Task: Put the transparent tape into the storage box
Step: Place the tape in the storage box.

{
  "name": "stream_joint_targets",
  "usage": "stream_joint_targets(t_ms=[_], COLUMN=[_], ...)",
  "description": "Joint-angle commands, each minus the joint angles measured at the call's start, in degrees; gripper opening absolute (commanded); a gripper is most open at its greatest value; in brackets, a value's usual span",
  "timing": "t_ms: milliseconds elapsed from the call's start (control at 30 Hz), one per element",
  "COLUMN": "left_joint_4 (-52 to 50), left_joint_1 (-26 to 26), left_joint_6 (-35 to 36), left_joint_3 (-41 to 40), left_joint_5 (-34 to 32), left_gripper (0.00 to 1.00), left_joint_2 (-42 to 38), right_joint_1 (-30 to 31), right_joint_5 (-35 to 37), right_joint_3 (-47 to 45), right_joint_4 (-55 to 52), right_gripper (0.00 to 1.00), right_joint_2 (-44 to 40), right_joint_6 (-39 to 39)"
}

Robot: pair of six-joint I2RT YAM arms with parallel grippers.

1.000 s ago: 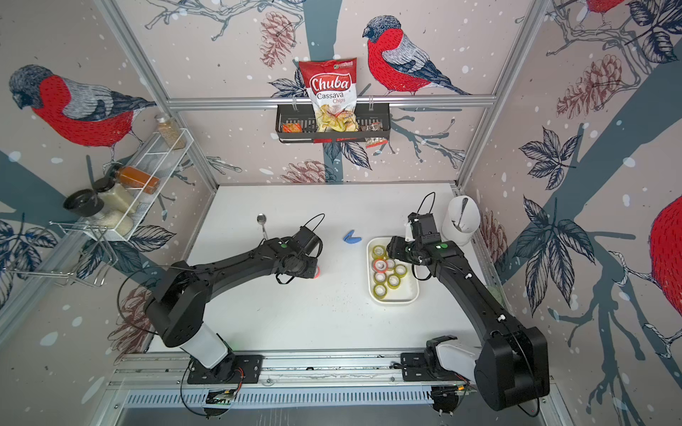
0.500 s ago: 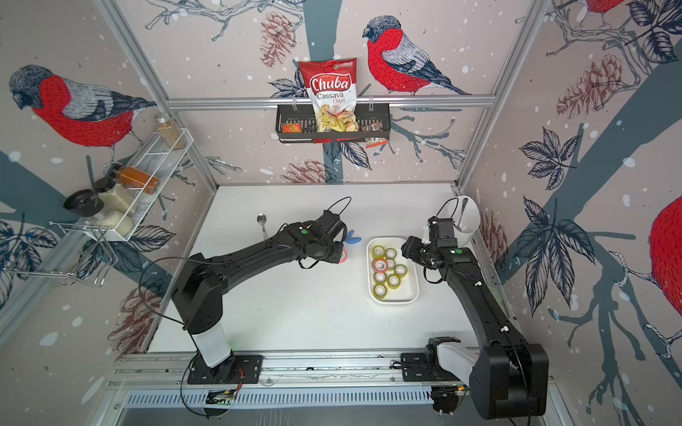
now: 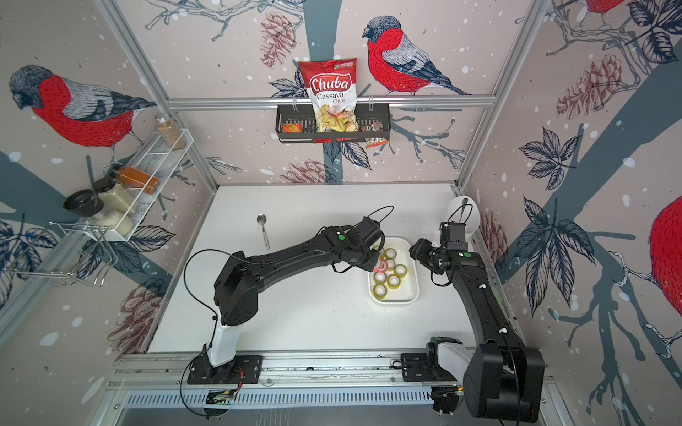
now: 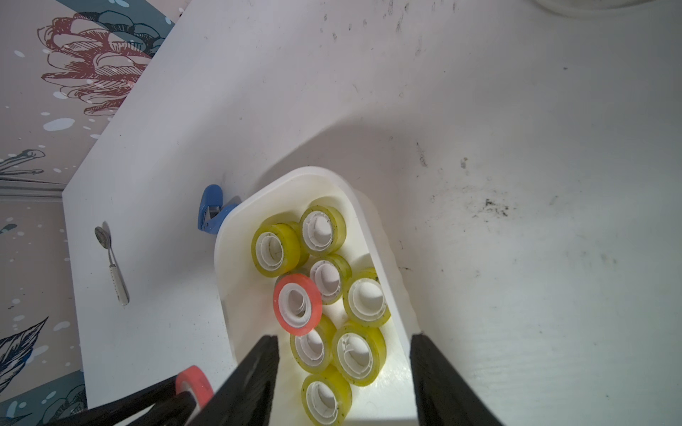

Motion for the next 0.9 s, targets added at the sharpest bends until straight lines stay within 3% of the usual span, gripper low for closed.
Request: stream_joint_targets(t_ms=[0, 367, 867], left_joint_4=[1.1, 0.9, 2.7], left_joint_1=[-0.6, -1.5, -2.4], left_joint_6=[0.6, 1.4, 1.2], left_joint_3=[1.8, 5.6, -1.2], left_joint_5=[1.9, 4.7, 4.9], left_gripper=[0.18, 0.18, 0.18], left_joint_2=[1.7, 7.4, 8.3], right_joint_1=[-0.4, -2.2, -2.6], right_joint_5=[-1.1, -1.8, -2.7], right_joint_3=[-0.2, -0.2, 0.0], right_joint_4=[0.9, 0.2, -0.1], right_gripper=[0.62, 0.62, 0.62], right_joint_2=[-0.5, -1.5, -1.6], right_joint_6=[-0.2, -1.0, -1.2])
